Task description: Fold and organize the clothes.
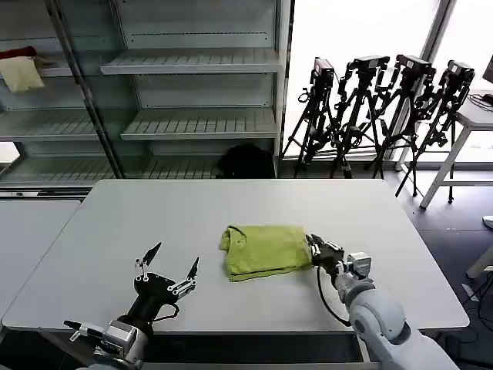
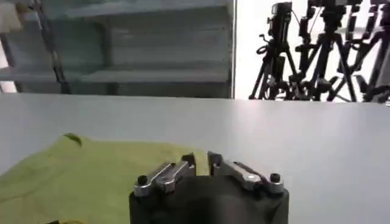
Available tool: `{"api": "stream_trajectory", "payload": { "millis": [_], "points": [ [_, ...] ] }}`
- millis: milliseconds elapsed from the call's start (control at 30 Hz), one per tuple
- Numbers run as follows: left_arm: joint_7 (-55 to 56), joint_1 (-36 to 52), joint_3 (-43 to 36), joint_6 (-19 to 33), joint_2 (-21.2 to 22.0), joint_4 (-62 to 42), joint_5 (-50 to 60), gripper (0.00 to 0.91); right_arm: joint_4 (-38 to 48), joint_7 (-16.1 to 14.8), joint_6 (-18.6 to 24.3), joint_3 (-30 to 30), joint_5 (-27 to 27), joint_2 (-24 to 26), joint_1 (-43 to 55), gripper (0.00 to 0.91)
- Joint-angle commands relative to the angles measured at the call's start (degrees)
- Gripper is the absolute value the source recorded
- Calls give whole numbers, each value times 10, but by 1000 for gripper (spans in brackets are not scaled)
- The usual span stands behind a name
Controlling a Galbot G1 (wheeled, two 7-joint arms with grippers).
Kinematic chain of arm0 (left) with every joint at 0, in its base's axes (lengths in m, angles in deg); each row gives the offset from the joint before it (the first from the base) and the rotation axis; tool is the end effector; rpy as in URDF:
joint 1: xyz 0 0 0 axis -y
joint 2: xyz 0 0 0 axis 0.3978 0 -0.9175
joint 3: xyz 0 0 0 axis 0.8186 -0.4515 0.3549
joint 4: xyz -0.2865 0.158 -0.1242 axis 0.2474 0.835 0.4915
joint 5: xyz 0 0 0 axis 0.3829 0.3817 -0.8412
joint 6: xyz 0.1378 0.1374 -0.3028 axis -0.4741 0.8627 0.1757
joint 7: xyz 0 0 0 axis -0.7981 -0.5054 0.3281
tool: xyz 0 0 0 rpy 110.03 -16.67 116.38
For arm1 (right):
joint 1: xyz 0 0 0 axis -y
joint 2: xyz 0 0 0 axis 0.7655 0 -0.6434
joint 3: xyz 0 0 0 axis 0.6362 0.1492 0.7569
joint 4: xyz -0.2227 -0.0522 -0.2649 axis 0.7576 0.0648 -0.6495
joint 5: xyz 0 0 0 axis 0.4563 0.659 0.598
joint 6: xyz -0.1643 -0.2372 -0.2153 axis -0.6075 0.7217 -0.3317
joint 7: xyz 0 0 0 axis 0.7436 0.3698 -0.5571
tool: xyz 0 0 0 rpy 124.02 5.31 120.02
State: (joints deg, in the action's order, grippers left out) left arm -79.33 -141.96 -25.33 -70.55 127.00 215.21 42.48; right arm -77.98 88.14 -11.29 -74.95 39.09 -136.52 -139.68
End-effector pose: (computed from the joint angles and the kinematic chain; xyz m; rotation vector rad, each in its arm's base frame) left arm 0.1790 0.0246 -0.2086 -0.3503 -2.9943 -0.4708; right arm 0.3200 -0.0384 -0.2432 0.3278 -2.7786 0.0264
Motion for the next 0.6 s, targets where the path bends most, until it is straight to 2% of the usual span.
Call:
{"api": "stream_trajectory", "payload": {
  "millis": [33,133,167,200,233,267,300,400,433,500,533,567,600],
  "points": [
    [0,2,-9,-8,-19,17,-4,907,-35,75,-74,-131,56,65,-89,907],
    [0,8,-12,-12,-24,25,-9,907,-65,64,-60,-202,32,63,-120,907],
    [0,9,-14,-15,-24,27,-13,907,-83,50,-31,-234,13,65,-147,907],
    [0,10,-16,-15,-25,29,-16,907,-92,42,2,-246,11,67,-160,907],
    [2,10,-23,-11,-25,30,-28,907,-104,20,49,-267,14,68,-197,907],
    [7,10,-28,-5,-25,29,-32,907,-123,17,81,-279,23,67,-225,907],
    [13,9,-32,-1,-24,29,-37,907,-135,21,96,-286,27,65,-257,907],
    [48,5,-49,37,-22,13,-45,907,-167,56,184,-301,78,41,-343,907],
    [50,1,-49,42,-22,9,-51,907,-173,59,194,-302,85,35,-358,907],
    [63,-9,-54,60,-21,0,-69,907,-185,75,259,-303,111,24,-416,907],
    [71,-12,-57,69,-19,-6,-71,907,-188,77,277,-303,125,18,-441,907],
    [76,-16,-60,79,-17,-10,-72,907,-191,78,323,-302,153,4,-481,907],
    [76,-25,-61,112,-13,-20,-72,907,-189,79,367,-298,180,-10,-514,907]
  ]
}}
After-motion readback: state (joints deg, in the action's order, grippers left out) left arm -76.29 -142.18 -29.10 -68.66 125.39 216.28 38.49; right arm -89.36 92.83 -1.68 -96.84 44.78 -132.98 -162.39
